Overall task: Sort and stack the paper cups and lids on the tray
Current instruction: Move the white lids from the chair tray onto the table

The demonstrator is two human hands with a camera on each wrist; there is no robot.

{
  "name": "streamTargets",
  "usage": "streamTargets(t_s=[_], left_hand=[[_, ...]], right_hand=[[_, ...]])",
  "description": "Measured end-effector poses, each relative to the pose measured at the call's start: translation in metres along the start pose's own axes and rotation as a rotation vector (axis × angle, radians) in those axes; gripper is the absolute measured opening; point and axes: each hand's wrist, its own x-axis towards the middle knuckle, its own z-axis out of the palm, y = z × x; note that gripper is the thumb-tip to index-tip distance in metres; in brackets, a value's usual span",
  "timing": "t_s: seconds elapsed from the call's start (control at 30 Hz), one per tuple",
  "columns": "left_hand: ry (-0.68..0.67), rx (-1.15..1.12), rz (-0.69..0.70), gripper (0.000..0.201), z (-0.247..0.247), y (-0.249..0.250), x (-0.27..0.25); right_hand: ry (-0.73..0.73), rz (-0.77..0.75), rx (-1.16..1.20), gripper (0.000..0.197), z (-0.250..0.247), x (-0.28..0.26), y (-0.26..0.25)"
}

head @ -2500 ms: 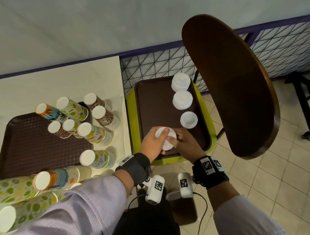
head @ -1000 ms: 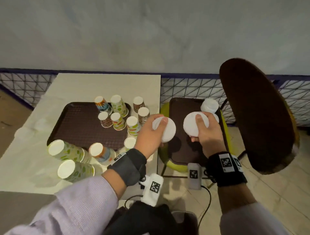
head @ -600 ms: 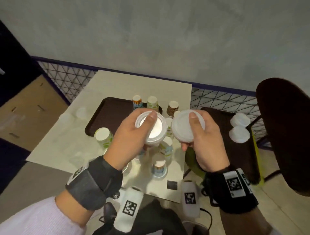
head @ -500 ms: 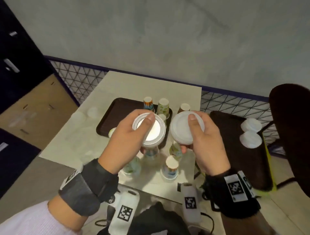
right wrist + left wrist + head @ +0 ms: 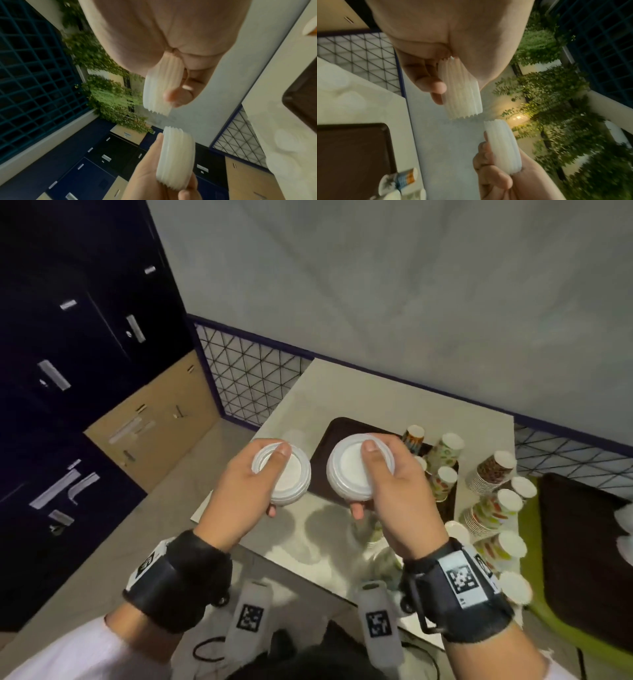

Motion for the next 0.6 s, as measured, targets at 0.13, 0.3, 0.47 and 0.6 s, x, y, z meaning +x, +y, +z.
streamTargets(t_s=[0.13,0.3,0.47,0.6], left_hand=[[0.062,0.013,-0.086,0.017,-0.042,-0.035,0.037],[0.094,0.018,-0.26,0.023,-0.066,-0.093,0.089],[0.082,0.039,-0.353,0.018,-0.067,-0.152,0.133],[0.042,0.219,-0.413,0.027,-0.061,-0.189,0.165]], right_hand=[[-0.014,0.09,-0.032,0.017,0.055,0.037,0.03],[0.006,0.28,-0.13,0.012,0.094,0.082,0.079],[0.073,0.489,-0.127,0.013,0.111,0.118,0.129],[0.093,0.519,-0.242,0.026,0.122,0.143,0.164]])
